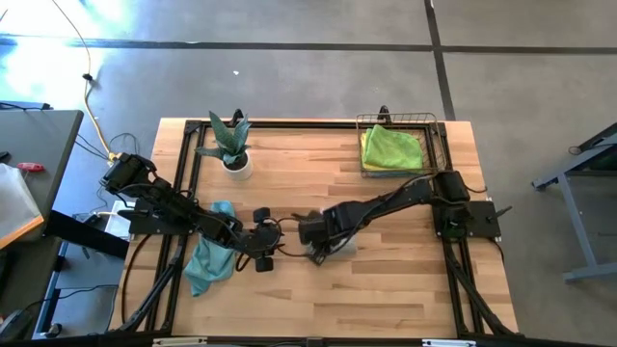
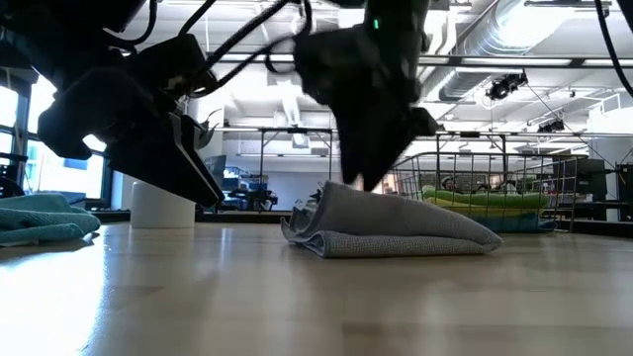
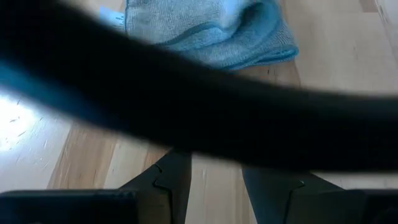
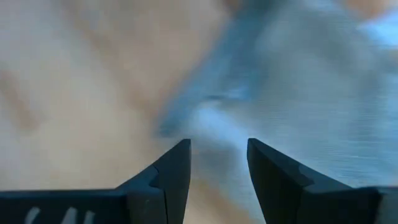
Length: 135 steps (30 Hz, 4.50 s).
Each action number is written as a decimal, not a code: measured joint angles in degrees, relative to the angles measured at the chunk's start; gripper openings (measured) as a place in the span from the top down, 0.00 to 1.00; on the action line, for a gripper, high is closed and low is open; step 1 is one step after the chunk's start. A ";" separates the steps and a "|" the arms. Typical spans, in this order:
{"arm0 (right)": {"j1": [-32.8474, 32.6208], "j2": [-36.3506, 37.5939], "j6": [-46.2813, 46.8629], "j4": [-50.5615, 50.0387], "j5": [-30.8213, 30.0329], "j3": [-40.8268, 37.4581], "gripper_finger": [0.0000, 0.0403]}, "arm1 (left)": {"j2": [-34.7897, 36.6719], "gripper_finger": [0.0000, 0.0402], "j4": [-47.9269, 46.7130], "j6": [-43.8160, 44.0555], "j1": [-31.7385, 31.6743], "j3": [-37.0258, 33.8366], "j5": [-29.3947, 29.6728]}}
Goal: Fold microfiber towels
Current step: Fold the gray towel, then put the gray towel into the wire basket
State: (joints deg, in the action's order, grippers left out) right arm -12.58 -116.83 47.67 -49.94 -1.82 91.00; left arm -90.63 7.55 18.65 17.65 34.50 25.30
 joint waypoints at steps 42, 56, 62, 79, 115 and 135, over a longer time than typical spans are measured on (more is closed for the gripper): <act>-7.66 -0.16 6.98 -4.01 -14.36 0.07 0.63 | 0.00 0.69 8.44 -2.83 -0.02 -0.06 5.83; -11.02 -0.98 8.23 -10.71 -20.20 0.01 0.63 | -14.08 0.69 42.75 -18.27 -6.96 0.28 -1.39; -11.81 -0.82 10.42 -20.54 -20.96 0.00 0.63 | -24.03 0.69 47.15 -15.91 -10.30 5.07 -3.93; -10.62 -0.82 14.07 -36.11 -24.07 0.00 0.63 | -24.44 0.69 37.18 -14.00 -10.31 7.05 1.03; -13.37 -8.11 10.29 -13.64 -25.40 0.00 0.63 | -24.70 0.69 35.20 10.56 4.33 6.91 -3.01; -19.47 -0.95 41.16 -15.28 -17.64 0.00 0.63 | -23.80 0.69 36.83 -15.03 -4.60 7.02 -0.65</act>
State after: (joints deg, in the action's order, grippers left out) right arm -32.05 -117.78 88.83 -65.22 -19.47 91.00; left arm -114.43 44.38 3.62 13.04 41.52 24.65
